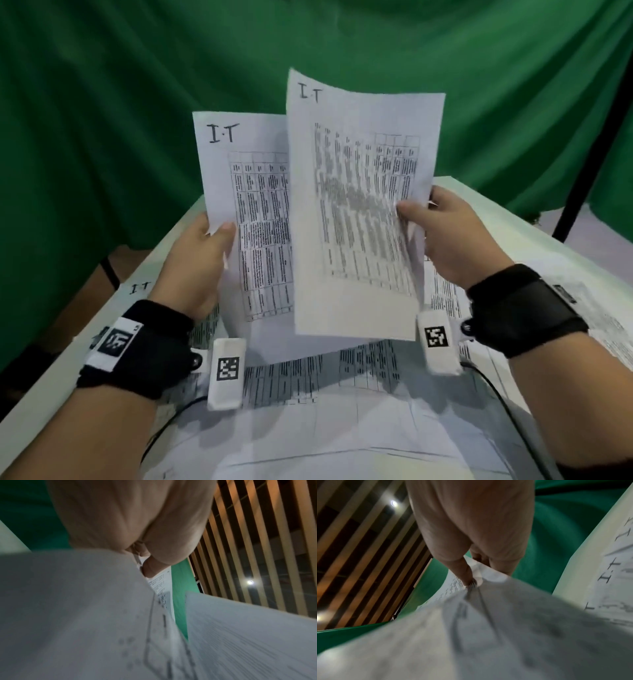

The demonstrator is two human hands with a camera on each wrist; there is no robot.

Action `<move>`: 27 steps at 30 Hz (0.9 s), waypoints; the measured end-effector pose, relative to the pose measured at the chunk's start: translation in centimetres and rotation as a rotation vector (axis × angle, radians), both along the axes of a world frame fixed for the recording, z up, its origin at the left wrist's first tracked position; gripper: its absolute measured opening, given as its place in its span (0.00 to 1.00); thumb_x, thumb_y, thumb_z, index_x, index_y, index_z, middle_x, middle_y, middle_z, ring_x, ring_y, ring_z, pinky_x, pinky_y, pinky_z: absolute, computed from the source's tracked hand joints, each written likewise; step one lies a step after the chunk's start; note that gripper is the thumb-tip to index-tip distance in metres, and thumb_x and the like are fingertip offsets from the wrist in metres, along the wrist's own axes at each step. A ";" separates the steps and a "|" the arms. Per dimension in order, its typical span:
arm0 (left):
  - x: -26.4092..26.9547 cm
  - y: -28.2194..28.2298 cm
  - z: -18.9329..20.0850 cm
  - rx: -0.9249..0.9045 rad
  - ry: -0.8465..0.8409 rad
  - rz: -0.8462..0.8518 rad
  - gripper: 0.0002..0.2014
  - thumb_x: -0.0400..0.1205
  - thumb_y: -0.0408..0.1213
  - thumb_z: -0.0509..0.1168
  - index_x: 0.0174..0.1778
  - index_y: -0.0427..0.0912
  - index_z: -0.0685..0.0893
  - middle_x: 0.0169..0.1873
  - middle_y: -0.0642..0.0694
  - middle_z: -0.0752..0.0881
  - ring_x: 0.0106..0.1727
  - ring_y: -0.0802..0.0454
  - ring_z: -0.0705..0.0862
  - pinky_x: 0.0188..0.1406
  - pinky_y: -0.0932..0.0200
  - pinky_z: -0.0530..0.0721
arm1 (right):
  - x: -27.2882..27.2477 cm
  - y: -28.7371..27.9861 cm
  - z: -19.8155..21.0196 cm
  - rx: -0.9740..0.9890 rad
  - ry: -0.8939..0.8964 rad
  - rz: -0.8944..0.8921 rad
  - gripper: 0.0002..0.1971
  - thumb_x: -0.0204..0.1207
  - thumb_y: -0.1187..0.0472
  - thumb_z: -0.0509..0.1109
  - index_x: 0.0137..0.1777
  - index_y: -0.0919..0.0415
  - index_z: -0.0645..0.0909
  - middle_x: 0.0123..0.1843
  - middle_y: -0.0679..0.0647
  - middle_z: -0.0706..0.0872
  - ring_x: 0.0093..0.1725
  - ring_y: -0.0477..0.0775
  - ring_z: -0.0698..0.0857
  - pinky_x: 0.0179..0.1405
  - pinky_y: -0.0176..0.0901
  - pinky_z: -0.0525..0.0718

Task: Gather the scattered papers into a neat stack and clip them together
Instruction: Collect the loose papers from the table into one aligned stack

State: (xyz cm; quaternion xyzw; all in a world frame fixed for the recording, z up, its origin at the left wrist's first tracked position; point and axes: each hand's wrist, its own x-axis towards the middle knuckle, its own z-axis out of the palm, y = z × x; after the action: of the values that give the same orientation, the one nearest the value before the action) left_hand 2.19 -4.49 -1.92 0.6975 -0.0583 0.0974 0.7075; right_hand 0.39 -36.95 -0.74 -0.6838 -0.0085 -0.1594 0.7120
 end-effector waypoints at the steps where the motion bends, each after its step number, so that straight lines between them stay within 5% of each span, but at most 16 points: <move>1: -0.1 -0.3 -0.1 -0.019 0.012 -0.015 0.12 0.95 0.35 0.59 0.71 0.45 0.85 0.57 0.52 0.96 0.59 0.52 0.94 0.57 0.52 0.91 | 0.1 0.6 -0.3 -0.006 0.014 0.031 0.11 0.86 0.62 0.74 0.66 0.61 0.87 0.63 0.62 0.94 0.65 0.68 0.92 0.71 0.67 0.87; 9: -0.2 -0.7 -1.1 -0.114 0.049 -0.119 0.16 0.95 0.41 0.57 0.75 0.47 0.84 0.69 0.43 0.91 0.71 0.39 0.89 0.75 0.32 0.82 | -0.4 2.3 -0.7 0.043 0.110 0.096 0.14 0.88 0.67 0.70 0.71 0.62 0.83 0.66 0.64 0.92 0.64 0.66 0.92 0.56 0.58 0.94; 11: -0.8 -1.2 -1.0 -0.081 0.049 -0.153 0.17 0.95 0.44 0.58 0.78 0.45 0.82 0.69 0.44 0.91 0.70 0.41 0.90 0.71 0.34 0.86 | -0.4 2.5 -0.9 0.034 0.122 0.098 0.14 0.86 0.67 0.72 0.70 0.62 0.82 0.66 0.66 0.92 0.66 0.72 0.91 0.66 0.69 0.90; 13: -1.3 -1.5 -1.1 0.053 -0.036 -0.133 0.17 0.93 0.37 0.63 0.78 0.43 0.80 0.67 0.46 0.92 0.69 0.44 0.91 0.70 0.38 0.88 | -0.4 2.6 -1.0 0.035 0.111 0.113 0.15 0.85 0.68 0.74 0.70 0.63 0.80 0.65 0.68 0.92 0.62 0.71 0.91 0.70 0.75 0.86; 17: -1.5 -1.0 -1.2 0.162 -0.110 -0.096 0.19 0.92 0.29 0.62 0.79 0.44 0.79 0.67 0.49 0.92 0.68 0.52 0.91 0.70 0.50 0.88 | -0.5 2.1 -1.2 0.032 0.176 0.299 0.22 0.84 0.66 0.75 0.76 0.63 0.79 0.64 0.63 0.94 0.57 0.62 0.93 0.60 0.58 0.93; 20: -1.5 -0.8 -0.8 0.145 -0.122 -0.127 0.19 0.93 0.27 0.60 0.80 0.42 0.78 0.68 0.47 0.91 0.68 0.52 0.90 0.68 0.55 0.88 | -0.5 2.0 -1.6 -0.111 0.246 0.349 0.14 0.82 0.64 0.77 0.67 0.62 0.87 0.52 0.55 0.95 0.45 0.53 0.92 0.47 0.51 0.94; 23: -1.4 -0.3 -0.3 0.171 -0.070 -0.171 0.18 0.93 0.27 0.60 0.78 0.44 0.77 0.64 0.46 0.93 0.61 0.51 0.94 0.56 0.53 0.93 | -0.4 2.0 -1.4 -0.135 0.214 0.237 0.08 0.82 0.68 0.76 0.59 0.59 0.89 0.39 0.48 0.93 0.35 0.47 0.91 0.34 0.44 0.92; 25: -1.3 0.3 0.1 0.193 0.021 -0.123 0.14 0.93 0.30 0.61 0.73 0.48 0.79 0.57 0.44 0.94 0.47 0.52 0.94 0.38 0.54 0.93 | -0.4 1.7 -1.2 -0.146 0.177 0.162 0.08 0.82 0.69 0.76 0.57 0.57 0.89 0.41 0.48 0.94 0.35 0.46 0.92 0.35 0.45 0.93; 27: -1.0 1.2 0.2 0.256 0.125 -0.015 0.08 0.92 0.35 0.64 0.65 0.48 0.82 0.55 0.42 0.93 0.39 0.51 0.93 0.31 0.52 0.92 | -0.2 1.2 -1.0 -0.133 0.150 0.072 0.10 0.83 0.71 0.75 0.56 0.56 0.89 0.47 0.51 0.94 0.35 0.47 0.93 0.36 0.48 0.94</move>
State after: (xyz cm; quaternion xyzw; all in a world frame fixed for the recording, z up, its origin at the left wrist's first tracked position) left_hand 1.19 -3.26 -1.71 0.7864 -0.0313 0.0400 0.6157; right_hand 0.19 -35.73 -1.71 -0.7390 0.0097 -0.0810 0.6688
